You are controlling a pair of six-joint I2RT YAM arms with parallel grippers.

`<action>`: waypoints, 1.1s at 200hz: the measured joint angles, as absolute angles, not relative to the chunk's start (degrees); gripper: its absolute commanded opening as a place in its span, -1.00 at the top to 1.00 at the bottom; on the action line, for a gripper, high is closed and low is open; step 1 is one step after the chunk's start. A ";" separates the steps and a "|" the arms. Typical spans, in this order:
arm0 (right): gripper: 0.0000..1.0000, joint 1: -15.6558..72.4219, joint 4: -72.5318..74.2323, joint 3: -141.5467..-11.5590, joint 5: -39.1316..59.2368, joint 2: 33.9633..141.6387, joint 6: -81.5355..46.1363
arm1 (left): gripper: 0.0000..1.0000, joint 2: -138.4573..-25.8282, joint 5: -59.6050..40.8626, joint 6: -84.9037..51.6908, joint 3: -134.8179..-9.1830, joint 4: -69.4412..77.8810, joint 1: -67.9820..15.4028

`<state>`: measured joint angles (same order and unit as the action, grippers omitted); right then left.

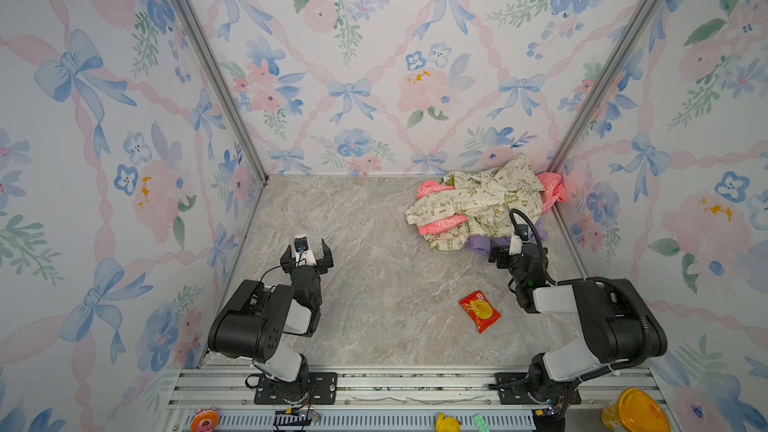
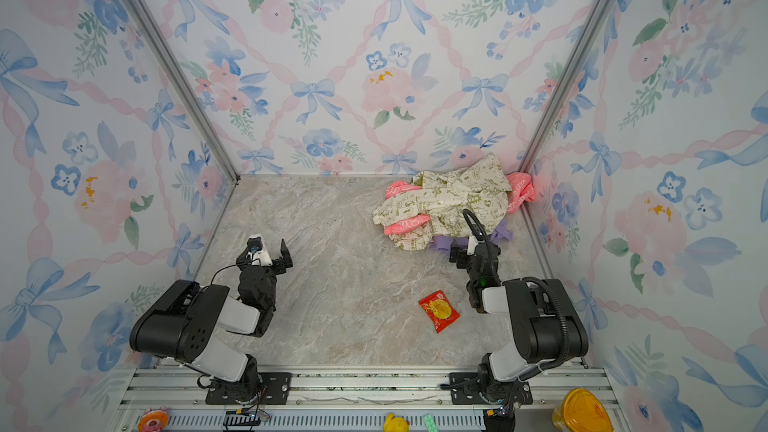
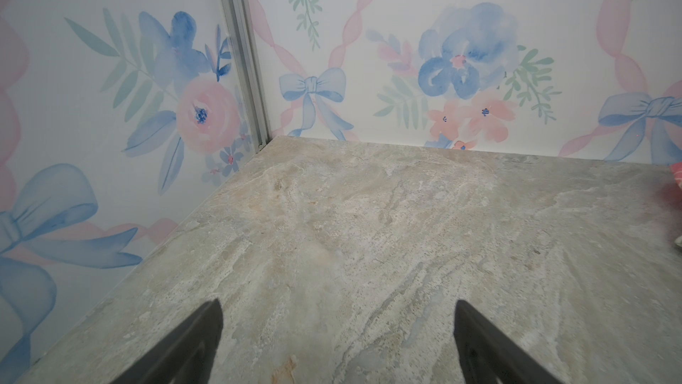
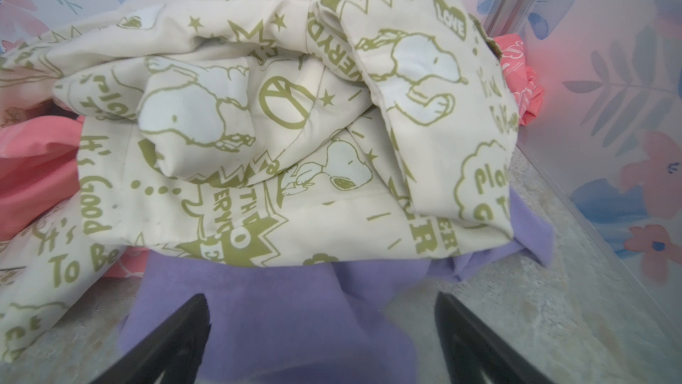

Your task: Pick out a specific cloth from the pile

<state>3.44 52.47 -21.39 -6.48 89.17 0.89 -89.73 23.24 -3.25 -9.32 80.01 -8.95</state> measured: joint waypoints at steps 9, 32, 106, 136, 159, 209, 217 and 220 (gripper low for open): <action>-0.94 3.49 52.49 -21.39 -6.63 89.17 0.89 | -0.96 -89.73 23.09 -3.25 -9.32 80.01 -8.95; -0.94 3.99 52.51 -21.15 -6.87 88.31 1.13 | -0.96 -88.53 21.56 -3.03 -9.17 79.59 -9.06; -0.94 5.32 48.18 -17.76 -13.43 72.64 1.41 | -0.96 -78.39 16.84 -0.49 -5.37 79.59 -10.48; -0.94 5.37 44.31 -17.76 -15.88 69.28 0.38 | -0.96 -75.42 16.43 0.01 -4.16 79.59 -10.52; -0.94 5.37 40.01 -17.80 -16.27 68.05 -1.69 | -0.96 -72.16 16.43 0.03 -2.76 79.59 -10.52; -0.94 5.34 34.50 -17.89 -13.23 64.12 -4.34 | -0.96 -67.16 16.16 -0.03 -1.19 79.61 -10.52; -0.94 5.34 33.93 -17.89 -12.60 63.42 -4.58 | -0.96 -67.18 15.97 -0.03 -1.19 79.57 -10.52; -0.94 5.34 33.85 -17.89 -12.36 63.18 -4.62 | -0.96 -67.18 15.94 -0.03 -1.19 79.57 -10.52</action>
